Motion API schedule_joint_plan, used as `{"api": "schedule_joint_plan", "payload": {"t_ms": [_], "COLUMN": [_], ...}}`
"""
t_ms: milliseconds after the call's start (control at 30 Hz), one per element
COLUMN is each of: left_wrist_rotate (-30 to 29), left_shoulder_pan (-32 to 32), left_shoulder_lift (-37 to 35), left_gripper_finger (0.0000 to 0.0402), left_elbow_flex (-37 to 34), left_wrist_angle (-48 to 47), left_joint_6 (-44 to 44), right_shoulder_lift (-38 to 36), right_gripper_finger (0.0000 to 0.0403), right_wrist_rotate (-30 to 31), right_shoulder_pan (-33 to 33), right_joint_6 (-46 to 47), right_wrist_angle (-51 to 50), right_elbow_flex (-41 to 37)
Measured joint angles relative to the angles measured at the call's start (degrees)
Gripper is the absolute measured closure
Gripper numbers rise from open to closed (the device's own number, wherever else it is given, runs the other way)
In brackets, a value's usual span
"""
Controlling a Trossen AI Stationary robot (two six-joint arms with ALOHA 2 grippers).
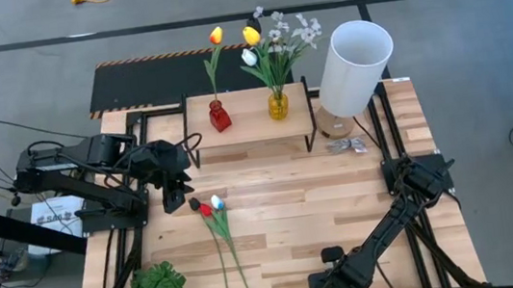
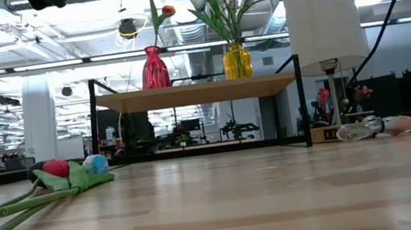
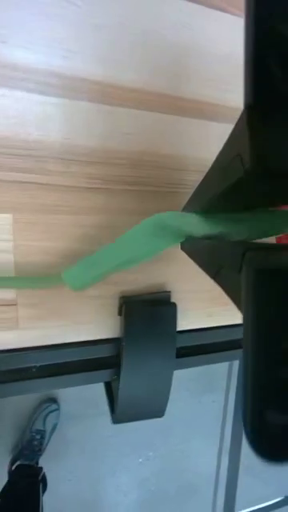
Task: Pick and place flowers into a vace then onto a shelf
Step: Put the bottom red tulip into the red flower vase
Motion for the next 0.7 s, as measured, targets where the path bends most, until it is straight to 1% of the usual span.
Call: {"api": "schedule_joint_plan", "payload": {"t_ms": [67,100,200,367,467,600,700], "left_wrist_rotate": [0.1,0.3,2.8,11.9,17.6,25.6,32.1], "left_shoulder_pan": [0.0,0.0,0.0,0.0,0.0,0.0,0.0], "left_shoulder_lift": [0.0,0.0,0.0,0.0,0.0,0.0,0.0], "left_gripper_finger": [0.0253,0.0253,0.0253,0.0253,0.0253,0.0253,0.0253], "left_elbow_flex": [0.0,0.0,0.0,0.0,0.0,0.0,0.0], "left_wrist_angle": [0.0,0.0,0.0,0.0,-0.1,-0.1,0.4], "left_joint_6": [0.0,0.0,0.8,2.5,3.6,3.6,3.7], "right_shoulder_lift": [0.0,0.0,0.0,-0.1,-0.2,-0.2,-0.2], "right_gripper_finger": [0.0393,0.0397,0.0392,0.0400,0.0400,0.0401,0.0402], "right_wrist_rotate": [0.0,0.0,0.0,0.2,2.2,5.6,7.8], "right_shoulder_pan": [0.0,0.0,0.0,-0.8,-2.0,-4.3,-6.4], "right_joint_6": [0.4,0.9,3.3,6.8,7.7,6.7,2.8], "right_wrist_angle": [0.0,0.0,0.0,-1.1,-3.3,-7.8,-11.7], "right_elbow_flex": [0.0,0.0,0.0,1.4,4.2,8.5,11.8]}}
